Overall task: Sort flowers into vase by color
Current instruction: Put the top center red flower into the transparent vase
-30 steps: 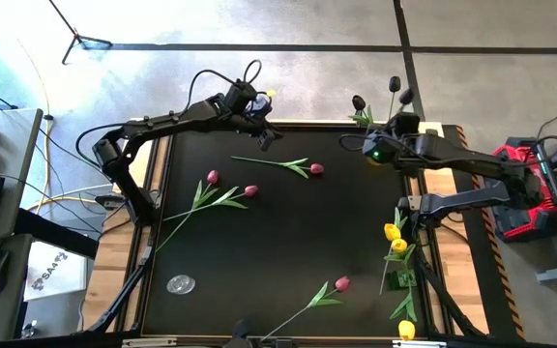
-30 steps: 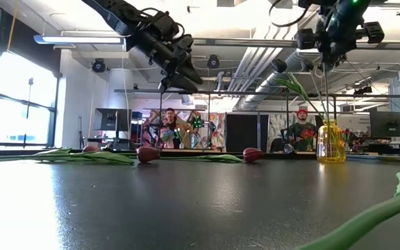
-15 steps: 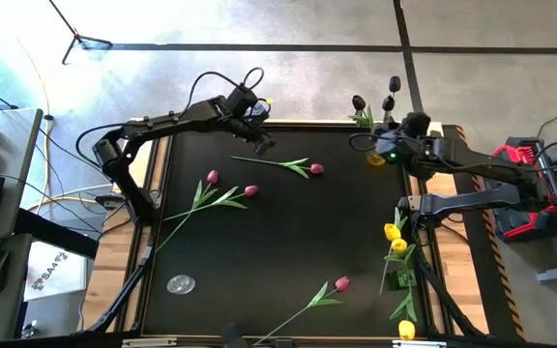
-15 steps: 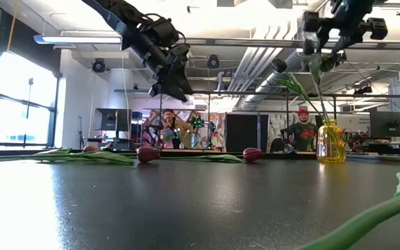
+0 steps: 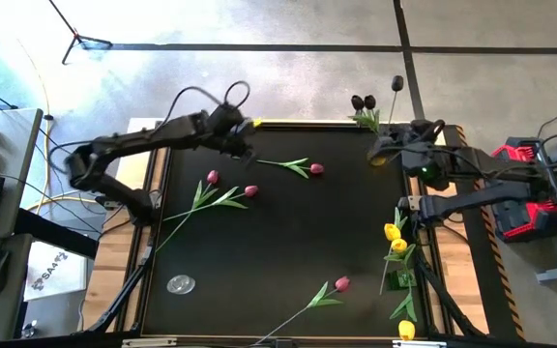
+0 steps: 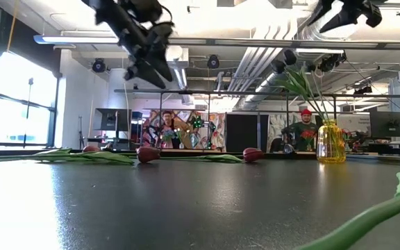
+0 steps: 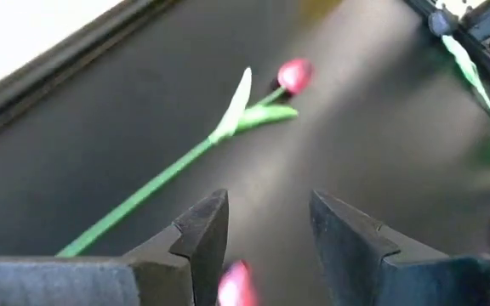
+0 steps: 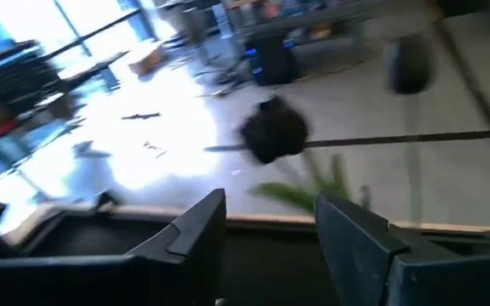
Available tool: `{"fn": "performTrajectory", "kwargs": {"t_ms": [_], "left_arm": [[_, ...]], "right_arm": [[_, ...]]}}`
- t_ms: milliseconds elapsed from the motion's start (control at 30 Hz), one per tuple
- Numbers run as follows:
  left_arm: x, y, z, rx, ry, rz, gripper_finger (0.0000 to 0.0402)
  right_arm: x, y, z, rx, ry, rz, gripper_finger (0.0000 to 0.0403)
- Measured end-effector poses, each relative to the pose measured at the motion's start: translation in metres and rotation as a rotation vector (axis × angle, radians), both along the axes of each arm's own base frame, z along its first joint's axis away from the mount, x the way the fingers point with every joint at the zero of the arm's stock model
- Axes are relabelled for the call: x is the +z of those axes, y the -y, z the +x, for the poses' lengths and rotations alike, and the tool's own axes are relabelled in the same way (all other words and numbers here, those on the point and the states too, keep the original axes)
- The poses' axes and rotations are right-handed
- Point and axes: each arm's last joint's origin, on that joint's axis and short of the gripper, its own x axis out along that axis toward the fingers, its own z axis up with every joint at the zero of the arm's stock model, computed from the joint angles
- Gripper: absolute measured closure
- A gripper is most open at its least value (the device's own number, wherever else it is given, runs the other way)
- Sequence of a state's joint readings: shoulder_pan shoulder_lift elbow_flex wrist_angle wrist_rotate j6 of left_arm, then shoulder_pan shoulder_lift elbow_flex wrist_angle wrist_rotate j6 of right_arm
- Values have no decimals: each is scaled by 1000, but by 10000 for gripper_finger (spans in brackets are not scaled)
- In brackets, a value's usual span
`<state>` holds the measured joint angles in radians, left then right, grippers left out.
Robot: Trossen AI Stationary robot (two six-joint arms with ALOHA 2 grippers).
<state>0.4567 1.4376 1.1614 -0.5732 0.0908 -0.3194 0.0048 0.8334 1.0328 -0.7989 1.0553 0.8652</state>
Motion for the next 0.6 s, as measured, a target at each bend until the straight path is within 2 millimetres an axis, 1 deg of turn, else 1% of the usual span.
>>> {"fn": "performTrajectory", "kwargs": {"t_ms": [200,367,467,533,600], "left_arm": [[-16,56,-28,108,8,-62,248],[-30,97,-43,180,20,-74,248],[-44,112,-47,169,-28,-36,248],[-54,119,-49,180,-66,-69,248],[-61,125,-54,202,-117,-140,248]], "right_arm": [[3,-21,8,230,28,43,234],[-2,-42,19,382,0,70,234],[-7,-55,27,444,-34,67,234],[-12,-63,34,477,-65,60,234],[-17,-70,41,503,-112,46,234]]}}
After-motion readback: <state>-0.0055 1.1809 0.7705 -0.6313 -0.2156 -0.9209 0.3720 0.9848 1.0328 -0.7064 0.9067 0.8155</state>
